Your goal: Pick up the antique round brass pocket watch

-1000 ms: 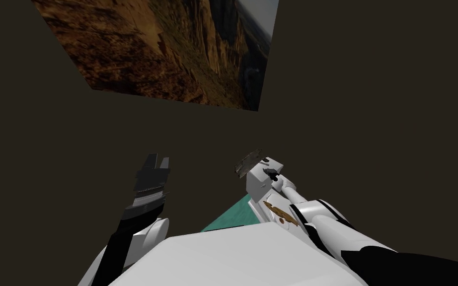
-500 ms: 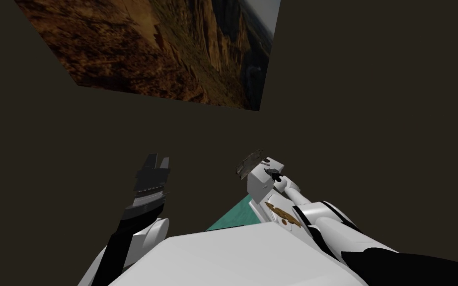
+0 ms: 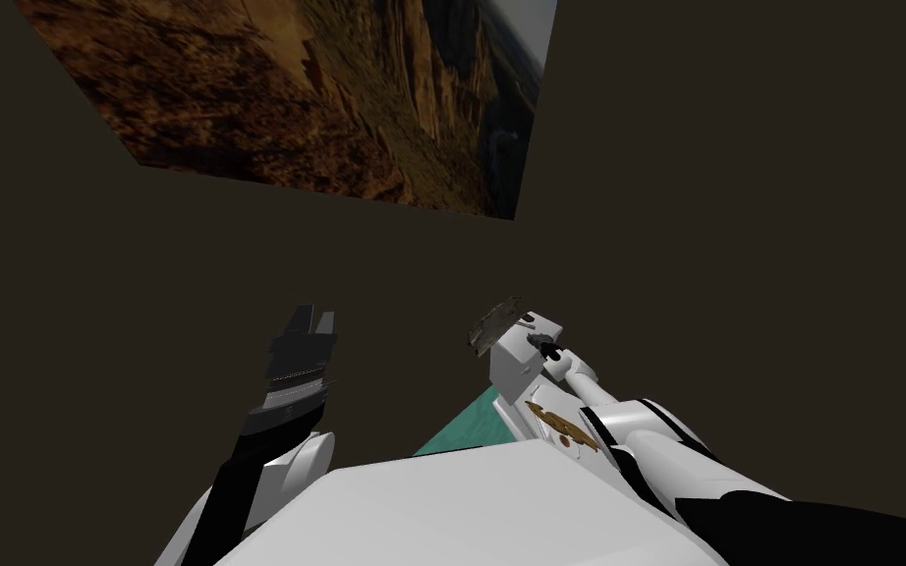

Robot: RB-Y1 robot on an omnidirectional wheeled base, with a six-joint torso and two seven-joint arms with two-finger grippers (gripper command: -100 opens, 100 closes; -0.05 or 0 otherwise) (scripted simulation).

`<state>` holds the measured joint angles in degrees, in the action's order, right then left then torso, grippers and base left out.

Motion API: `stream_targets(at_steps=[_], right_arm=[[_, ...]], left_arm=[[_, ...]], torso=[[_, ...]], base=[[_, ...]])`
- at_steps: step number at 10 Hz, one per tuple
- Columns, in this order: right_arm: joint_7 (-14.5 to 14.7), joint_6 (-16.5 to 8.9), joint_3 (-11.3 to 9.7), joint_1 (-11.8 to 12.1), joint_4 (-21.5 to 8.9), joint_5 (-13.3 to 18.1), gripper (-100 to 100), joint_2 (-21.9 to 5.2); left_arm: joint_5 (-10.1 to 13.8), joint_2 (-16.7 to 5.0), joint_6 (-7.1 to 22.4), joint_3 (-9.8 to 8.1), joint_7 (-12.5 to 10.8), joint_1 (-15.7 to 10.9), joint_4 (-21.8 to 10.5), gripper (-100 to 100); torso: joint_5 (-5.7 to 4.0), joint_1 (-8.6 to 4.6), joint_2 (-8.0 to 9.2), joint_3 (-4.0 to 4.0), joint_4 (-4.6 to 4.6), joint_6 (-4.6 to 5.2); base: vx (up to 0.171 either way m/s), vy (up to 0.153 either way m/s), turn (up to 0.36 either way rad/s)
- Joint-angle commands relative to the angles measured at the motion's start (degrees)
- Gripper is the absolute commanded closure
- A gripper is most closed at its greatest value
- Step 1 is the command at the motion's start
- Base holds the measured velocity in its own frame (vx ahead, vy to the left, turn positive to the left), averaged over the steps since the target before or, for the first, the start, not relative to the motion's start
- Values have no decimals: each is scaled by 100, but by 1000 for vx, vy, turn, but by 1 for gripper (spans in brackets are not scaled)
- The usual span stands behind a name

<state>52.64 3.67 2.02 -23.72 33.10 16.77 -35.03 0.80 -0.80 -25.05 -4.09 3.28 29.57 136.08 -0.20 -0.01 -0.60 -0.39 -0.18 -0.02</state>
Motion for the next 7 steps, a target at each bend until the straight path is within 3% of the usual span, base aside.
stream_targets(at_steps=[1, 4, 5, 6, 7], right_arm=[[0, 0, 0, 0, 0, 0, 100, 0], [2, 2, 0, -3, 2, 1, 100, -3], [2, 2, 0, -3, 2, 1, 0, -2], [-284, -172, -54, -25, 64, 287, 100, 58], [-302, -172, -54, -25, 64, 307, 100, 58]], left_arm=[[0, 0, 0, 0, 0, 0, 0, 0], [0, 0, 0, 0, 0, 0, 0, 0], [0, 0, 0, 0, 0, 0, 0, 0], [0, 0, 0, 0, 0, 0, 0, 0], [0, 0, 0, 0, 0, -1, 0, 0]], torso=[[0, 0, 0, 0, 0, 0], [-4, -5, -1, -1, -2, 1], [-4, -5, -1, -1, -2, 1], [-4, -5, -1, -1, -2, 1], [-12, -17, 4, -1, -5, -9]], base=[[0, 0, 0], [0, 0, 0], [0, 0, 0], [-29, -41, 64], [-45, -49, 47]])
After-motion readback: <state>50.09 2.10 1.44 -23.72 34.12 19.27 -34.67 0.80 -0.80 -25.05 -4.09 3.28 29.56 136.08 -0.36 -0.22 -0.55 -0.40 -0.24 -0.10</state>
